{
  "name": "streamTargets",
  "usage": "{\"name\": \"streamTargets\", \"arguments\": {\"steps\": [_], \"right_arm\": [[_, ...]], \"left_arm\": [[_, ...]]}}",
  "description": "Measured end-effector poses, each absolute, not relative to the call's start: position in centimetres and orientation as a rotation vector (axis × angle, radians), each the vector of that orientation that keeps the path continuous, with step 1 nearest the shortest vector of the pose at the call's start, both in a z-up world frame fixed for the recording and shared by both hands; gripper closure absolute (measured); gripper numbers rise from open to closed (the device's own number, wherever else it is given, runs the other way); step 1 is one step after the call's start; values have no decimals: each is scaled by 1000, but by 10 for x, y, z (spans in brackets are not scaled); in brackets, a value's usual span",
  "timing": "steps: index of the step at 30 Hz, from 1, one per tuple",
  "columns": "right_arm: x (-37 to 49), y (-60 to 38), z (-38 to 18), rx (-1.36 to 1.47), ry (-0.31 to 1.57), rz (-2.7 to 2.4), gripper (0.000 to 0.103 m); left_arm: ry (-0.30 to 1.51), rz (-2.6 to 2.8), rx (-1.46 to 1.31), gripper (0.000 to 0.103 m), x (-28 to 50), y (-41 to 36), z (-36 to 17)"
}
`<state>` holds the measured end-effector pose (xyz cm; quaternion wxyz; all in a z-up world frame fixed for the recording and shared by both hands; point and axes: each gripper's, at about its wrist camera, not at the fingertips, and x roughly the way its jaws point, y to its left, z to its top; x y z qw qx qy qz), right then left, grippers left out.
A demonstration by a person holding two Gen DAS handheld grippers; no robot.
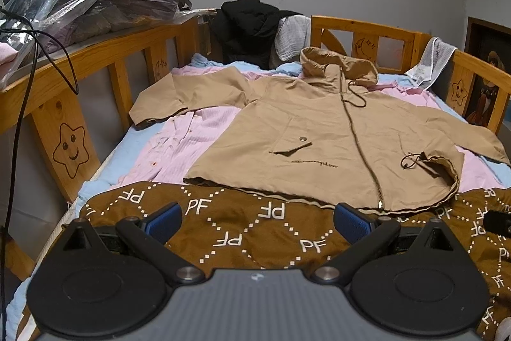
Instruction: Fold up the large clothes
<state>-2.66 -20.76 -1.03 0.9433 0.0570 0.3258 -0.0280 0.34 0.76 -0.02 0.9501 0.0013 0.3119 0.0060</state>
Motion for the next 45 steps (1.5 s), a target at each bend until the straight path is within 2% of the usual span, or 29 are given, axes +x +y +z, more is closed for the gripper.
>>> {"name": "streamTargets", "arguments": {"steps": [8, 20, 24, 33, 39, 45], "right_arm": [[-8, -201, -8, 110, 725, -74, 0], [47, -193, 47, -73, 782, -189, 1], [76, -204, 50, -113, 770, -220, 0], [164, -300, 11, -119, 722, -156, 1], [173, -369, -22, -33, 705, -248, 1], [171, -435, -52, 190, 726, -364, 5]], "left_arm": [[656, 0, 32, 0, 17, 10, 6], [614, -232, 267, 0, 65, -9, 69], [631, -256, 301, 0, 92, -25, 73], [626, -357, 111, 0, 178, -61, 24], [624, -516, 92, 0, 197, -104, -11], [799, -690, 93, 0, 238, -175, -56]]}}
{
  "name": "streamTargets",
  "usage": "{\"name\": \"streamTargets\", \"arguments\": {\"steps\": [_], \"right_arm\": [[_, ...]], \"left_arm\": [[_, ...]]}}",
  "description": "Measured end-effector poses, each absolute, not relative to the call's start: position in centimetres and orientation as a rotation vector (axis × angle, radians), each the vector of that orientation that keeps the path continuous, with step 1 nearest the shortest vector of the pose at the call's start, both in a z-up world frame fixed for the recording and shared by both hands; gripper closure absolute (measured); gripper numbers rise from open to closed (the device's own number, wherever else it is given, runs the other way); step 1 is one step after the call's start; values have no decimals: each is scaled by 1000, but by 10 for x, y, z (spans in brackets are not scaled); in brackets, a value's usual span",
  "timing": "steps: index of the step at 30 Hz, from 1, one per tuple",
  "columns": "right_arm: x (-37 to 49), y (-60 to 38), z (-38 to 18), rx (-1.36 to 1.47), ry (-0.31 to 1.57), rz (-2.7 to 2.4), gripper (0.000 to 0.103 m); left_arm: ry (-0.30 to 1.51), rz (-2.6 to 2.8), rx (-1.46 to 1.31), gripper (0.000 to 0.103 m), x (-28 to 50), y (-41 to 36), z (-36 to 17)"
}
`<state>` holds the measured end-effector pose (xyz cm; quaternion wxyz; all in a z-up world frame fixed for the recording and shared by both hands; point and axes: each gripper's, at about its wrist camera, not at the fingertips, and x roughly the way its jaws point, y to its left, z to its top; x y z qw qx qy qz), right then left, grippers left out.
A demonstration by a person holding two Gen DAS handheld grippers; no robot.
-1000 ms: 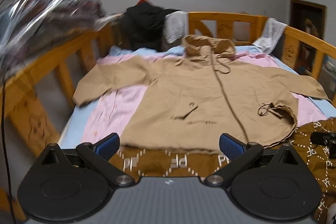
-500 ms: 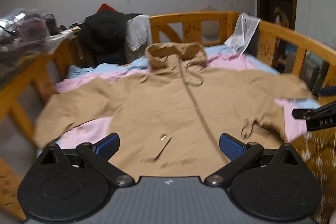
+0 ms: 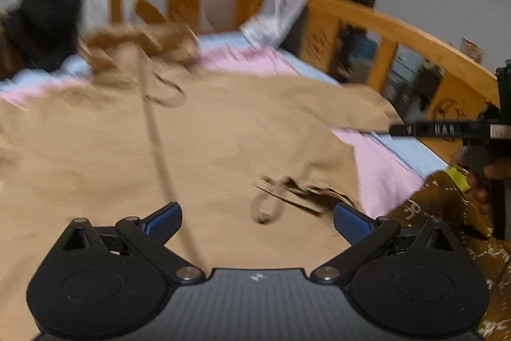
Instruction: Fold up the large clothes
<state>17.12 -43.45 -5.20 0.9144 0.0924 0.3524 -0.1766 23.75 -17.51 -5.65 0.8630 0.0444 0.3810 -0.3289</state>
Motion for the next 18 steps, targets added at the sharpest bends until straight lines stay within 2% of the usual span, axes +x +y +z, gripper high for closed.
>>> {"name": "streamTargets", "arguments": {"steps": [7, 18], "right_arm": [[193, -515, -90, 519, 717, -479, 15], [226, -575, -137, 760, 697, -602, 19]], "left_arm": [[965, -777, -86, 1, 269, -221, -100], [941, -1065, -77, 1, 260, -270, -96]]}}
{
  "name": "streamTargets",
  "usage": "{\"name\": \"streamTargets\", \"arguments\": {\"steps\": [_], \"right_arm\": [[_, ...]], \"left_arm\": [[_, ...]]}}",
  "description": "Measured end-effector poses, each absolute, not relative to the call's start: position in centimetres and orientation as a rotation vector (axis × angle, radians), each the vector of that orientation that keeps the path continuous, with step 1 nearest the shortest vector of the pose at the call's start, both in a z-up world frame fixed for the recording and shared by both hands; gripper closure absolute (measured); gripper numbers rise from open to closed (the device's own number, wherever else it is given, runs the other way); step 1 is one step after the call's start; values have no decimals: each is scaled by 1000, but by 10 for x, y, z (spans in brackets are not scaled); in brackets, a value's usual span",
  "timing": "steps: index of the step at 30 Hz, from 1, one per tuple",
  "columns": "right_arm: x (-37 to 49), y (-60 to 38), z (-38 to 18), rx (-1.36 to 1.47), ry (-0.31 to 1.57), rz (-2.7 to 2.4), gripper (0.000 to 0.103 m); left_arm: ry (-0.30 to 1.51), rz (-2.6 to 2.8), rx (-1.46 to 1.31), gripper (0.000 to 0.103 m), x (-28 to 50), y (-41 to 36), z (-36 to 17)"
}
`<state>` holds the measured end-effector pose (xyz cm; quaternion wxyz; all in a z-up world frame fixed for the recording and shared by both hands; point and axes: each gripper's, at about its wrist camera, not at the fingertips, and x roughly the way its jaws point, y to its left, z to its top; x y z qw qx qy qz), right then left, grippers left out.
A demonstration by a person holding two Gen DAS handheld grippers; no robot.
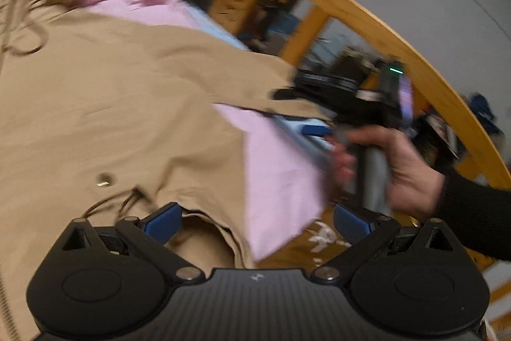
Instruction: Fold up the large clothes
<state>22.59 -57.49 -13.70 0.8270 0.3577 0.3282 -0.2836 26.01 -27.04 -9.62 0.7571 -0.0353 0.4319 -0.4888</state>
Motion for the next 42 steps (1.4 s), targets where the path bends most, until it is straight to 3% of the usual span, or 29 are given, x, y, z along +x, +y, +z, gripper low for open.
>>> {"name": "streamTargets", "arguments": {"steps": [3, 6, 8, 13, 17, 21, 30, 33, 36, 38, 39, 40, 42], "right_arm": [[230, -582, -141, 773, 684, -616, 20], [236, -586, -143, 781, 667, -637, 30], [236, -588, -143, 806, 643, -664, 42], [233, -592, -144, 882, 576, -812, 92], [234, -581, -132, 804, 515, -851, 96], [256, -545, -99, 498, 467, -836, 102], [345, -384, -42, -372, 332, -349, 102], [355, -308, -58, -713, 350, -63, 103], [346, -244, -100, -1025, 494, 236, 101], [338, -224, -122, -1075, 631, 356, 93], [335, -221, -124, -1049, 669, 384, 79], [332, -222, -124, -1002, 684, 401, 57], [328, -233, -116, -893, 686, 397, 45]], "left_arm": [[953, -1115, -60, 1, 253, -276, -94], [983, -1111, -79, 1, 253, -267, -94], [1000, -1095, -75, 1, 253, -257, -92], [1036, -1046, -50, 1, 257, -221, -80], [1034, -925, -42, 1, 265, -186, -63], [1014, -800, -39, 1, 277, -152, -44], [903, -607, -110, 1, 279, -74, -12], [884, -565, -153, 1, 275, -52, -11], [880, -525, -196, 1, 278, -33, -15], [886, -498, -218, 1, 282, -23, -23], [892, -486, -231, 1, 284, -19, -27], [899, -474, -241, 1, 285, -16, -31], [909, -458, -241, 1, 291, -13, -38]]}}
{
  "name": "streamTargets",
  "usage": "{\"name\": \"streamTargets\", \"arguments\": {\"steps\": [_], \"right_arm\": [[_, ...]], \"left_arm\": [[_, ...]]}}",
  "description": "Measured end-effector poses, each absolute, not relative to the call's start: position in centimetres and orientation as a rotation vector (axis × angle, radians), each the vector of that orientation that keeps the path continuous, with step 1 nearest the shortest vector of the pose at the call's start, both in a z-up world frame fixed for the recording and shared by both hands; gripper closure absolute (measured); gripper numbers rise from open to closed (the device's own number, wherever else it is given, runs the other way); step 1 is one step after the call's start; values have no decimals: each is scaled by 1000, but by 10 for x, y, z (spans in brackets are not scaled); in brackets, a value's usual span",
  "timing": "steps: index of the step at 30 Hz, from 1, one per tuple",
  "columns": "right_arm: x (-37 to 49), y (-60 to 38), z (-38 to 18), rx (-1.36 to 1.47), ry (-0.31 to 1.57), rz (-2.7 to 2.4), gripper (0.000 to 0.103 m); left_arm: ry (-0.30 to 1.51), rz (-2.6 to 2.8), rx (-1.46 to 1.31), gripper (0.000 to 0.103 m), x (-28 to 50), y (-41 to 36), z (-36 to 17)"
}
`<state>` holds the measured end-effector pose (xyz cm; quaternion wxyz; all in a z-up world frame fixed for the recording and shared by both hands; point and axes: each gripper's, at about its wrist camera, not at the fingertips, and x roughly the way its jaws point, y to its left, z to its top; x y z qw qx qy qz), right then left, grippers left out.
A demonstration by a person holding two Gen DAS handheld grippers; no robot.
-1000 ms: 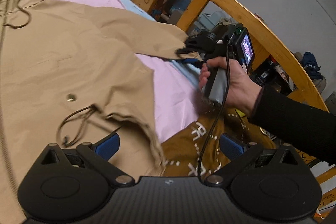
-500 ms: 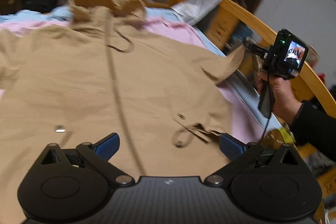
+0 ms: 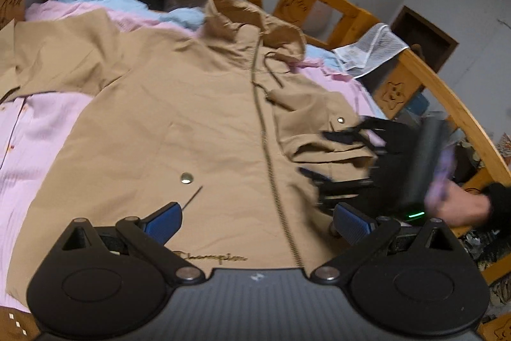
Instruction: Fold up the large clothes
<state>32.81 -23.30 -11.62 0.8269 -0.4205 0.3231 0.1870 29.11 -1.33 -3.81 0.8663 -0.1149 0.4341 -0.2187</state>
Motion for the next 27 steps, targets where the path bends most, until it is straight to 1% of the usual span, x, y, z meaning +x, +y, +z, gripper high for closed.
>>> {"name": "streamTargets", "arguments": {"steps": [2, 4, 6, 8, 9, 10, 11, 13, 15, 20, 22, 24, 27], "right_arm": [[329, -259, -103, -725, 716, 356, 41], [325, -287, -89, -529, 724, 268, 30], [329, -323, -79, -331, 733, 140, 29], [344, -361, -74, -176, 754, 23, 34], [348, -379, -75, -105, 761, -35, 42], [357, -398, -79, -37, 771, -98, 46], [364, -413, -84, 15, 791, -148, 48], [374, -435, -97, 96, 823, -198, 58], [378, -441, -105, 124, 825, -172, 61], [366, -427, -101, 76, 774, -132, 63], [364, -426, -101, 123, 798, -114, 61], [366, -430, -104, 186, 818, -147, 60], [367, -442, -108, 336, 849, -176, 58]], "left_arm": [[907, -456, -222, 1, 298, -18, -43], [892, -443, -201, 1, 302, -23, -49], [883, -427, -183, 1, 309, -32, -54], [874, -420, -158, 1, 318, -47, -60], [866, -410, -149, 1, 321, -54, -62], [860, -396, -145, 1, 325, -60, -64], [856, -382, -146, 1, 329, -66, -66], [851, -345, -151, 1, 337, -75, -69], [847, -322, -158, 1, 342, -82, -68], [816, -339, -160, 1, 347, -89, -61], [814, -356, -158, 1, 347, -91, -59], [815, -368, -152, 1, 346, -94, -59], [826, -387, -154, 1, 348, -98, -59]]}}
